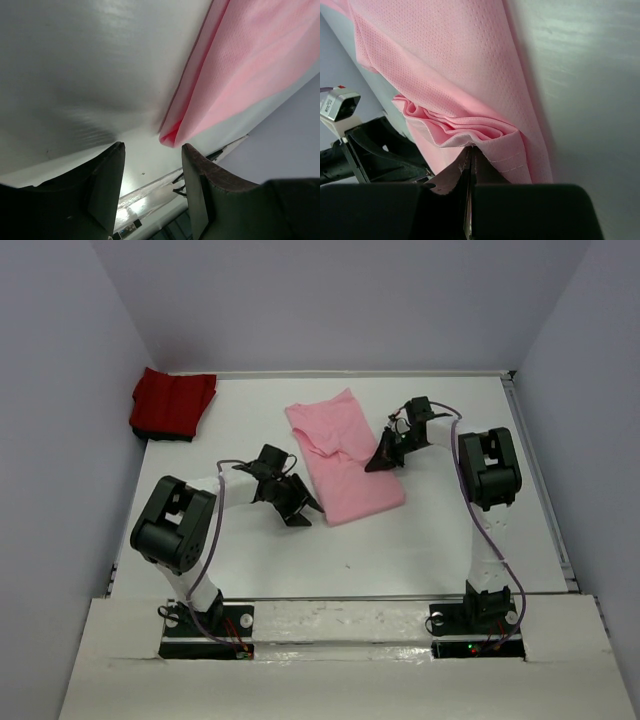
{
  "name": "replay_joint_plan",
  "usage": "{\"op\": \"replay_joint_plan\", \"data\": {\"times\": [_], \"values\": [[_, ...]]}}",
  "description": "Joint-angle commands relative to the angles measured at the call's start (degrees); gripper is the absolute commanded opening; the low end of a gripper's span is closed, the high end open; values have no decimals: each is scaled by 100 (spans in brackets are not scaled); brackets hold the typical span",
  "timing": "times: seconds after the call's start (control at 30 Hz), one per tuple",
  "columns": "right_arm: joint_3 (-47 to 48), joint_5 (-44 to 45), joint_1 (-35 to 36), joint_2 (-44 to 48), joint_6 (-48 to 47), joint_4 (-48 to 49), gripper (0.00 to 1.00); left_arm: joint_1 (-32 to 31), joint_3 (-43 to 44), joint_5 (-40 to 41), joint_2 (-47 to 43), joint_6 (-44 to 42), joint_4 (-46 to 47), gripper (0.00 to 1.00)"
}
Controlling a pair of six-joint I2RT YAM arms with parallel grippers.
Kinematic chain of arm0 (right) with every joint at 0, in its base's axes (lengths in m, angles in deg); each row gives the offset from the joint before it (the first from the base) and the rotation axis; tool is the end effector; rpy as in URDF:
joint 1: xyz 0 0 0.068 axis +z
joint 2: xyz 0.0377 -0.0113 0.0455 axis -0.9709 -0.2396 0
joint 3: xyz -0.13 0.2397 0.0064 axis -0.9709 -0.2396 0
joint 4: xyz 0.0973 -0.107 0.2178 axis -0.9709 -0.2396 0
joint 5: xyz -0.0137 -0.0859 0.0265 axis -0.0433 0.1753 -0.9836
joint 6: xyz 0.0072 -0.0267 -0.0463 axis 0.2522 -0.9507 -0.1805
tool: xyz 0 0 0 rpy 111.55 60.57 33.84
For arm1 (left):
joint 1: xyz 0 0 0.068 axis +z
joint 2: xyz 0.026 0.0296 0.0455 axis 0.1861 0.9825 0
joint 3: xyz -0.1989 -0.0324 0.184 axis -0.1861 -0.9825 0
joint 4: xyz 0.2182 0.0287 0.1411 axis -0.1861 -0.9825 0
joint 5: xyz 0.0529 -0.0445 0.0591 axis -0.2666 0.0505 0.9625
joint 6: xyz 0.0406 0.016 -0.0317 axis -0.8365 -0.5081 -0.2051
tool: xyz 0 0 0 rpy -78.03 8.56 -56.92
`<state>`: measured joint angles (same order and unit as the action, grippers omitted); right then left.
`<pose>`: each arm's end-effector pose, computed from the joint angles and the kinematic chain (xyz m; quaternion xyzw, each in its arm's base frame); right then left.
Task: Fold and stack the t-shirts
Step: Fold the folded rectangular tshirt in 1/3 of the way
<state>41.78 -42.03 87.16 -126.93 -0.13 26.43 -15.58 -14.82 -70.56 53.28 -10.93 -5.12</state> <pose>0.4342 0.1093 0.1188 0.0644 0.9151 0.3959 0.0406 0.2787 -0.1575 0.1455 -0.1993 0.9092 -0.3643 0.0299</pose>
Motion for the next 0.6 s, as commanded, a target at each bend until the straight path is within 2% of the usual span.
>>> {"op": "replay_joint_plan", "data": {"times": [0.0,0.27,0.57], "values": [[263,222,110,-203,66,242,0,-94,-231,3,-393,202,-31,59],[176,222,163,-177,136,400,0,-393,-434,-15,-130,562,759,59],[123,222,163,-98,145,453,0,-525,-250,231,98,677,1103,59]]}}
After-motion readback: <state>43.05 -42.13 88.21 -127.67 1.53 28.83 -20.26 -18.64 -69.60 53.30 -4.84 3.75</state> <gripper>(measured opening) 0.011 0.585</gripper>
